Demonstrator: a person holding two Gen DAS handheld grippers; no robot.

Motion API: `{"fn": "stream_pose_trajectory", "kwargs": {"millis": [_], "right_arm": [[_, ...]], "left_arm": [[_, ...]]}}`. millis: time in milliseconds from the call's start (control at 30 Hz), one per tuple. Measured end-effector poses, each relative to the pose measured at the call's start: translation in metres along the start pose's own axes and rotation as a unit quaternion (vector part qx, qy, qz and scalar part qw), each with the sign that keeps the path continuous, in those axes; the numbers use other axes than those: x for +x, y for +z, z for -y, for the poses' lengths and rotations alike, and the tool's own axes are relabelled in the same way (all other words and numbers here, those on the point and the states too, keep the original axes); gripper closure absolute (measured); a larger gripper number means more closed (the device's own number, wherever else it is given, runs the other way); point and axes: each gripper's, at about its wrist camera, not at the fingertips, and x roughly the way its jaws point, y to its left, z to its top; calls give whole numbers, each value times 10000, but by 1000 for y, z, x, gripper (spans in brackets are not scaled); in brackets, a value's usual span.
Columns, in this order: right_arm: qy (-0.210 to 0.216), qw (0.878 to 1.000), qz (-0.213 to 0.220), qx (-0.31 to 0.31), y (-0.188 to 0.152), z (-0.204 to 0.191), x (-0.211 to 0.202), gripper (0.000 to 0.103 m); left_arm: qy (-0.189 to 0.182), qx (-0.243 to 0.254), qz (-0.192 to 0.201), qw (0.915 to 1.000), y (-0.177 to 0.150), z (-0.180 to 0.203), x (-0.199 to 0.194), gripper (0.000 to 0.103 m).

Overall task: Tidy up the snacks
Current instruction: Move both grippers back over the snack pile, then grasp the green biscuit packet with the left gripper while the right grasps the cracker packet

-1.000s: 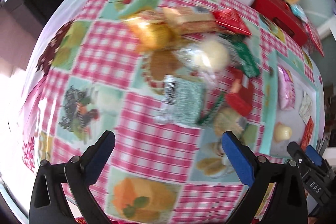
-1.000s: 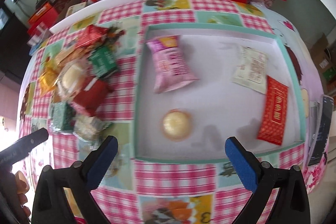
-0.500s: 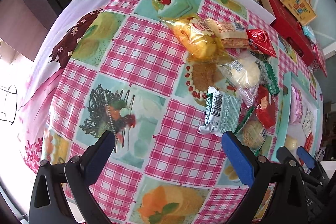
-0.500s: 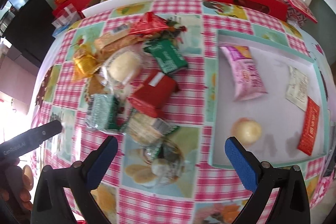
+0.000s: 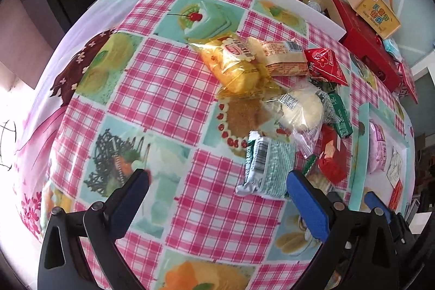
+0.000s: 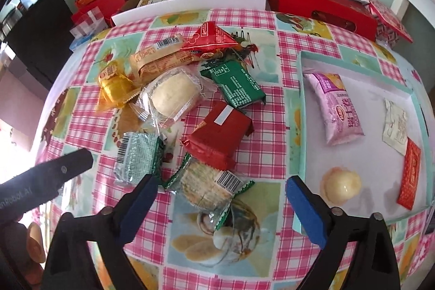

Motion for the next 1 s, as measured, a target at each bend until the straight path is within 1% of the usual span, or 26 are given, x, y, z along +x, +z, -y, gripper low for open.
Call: {"fn": "stream_pose_trajectory", "kwargs": {"millis": [67,133,200,267,300,433,500,600,700,767,900,1000], "right_arm": [[-22,10000,-29,-18,1,-1,7,15],[-6,10000,-41,3,1,0,12,16],[13,10000,-54,0,2,0,17,17],[19,10000,-86,10,2,1,21,17],[27,9999,-112,34,3,1,23,18],[72,9999,-125,35,1,0,30,19],[100,9998,-152,27,0,0,34,19],[32,9999,-126,-60,-1,-4,37,19],[132,9997,-180,-50,0,-6,44,19],[137,9996,-197,-117,0,-11,47,20],[96,9995,-197,-213,-1,-15,51,20],[147,9996,-196,-171,-2,-13,53,23]], "left_arm": [[-20,21,19,10000,1,4,2,2],[-52,48,15,10000,1,9,6,2],[-34,42,12,10000,2,15,11,5],[5,10,-21,10000,3,20,17,12],[17,-3,-29,10000,3,23,20,13],[-81,101,-54,9999,0,38,28,13],[-2,208,-17,9998,-1,45,32,13],[104,317,10,9994,-2,52,39,13],[116,370,-18,9992,-2,55,46,14],[124,404,-76,9991,-1,58,52,21],[62,499,-172,9986,2,65,61,25],[37,558,-195,9982,3,66,65,29]]}}
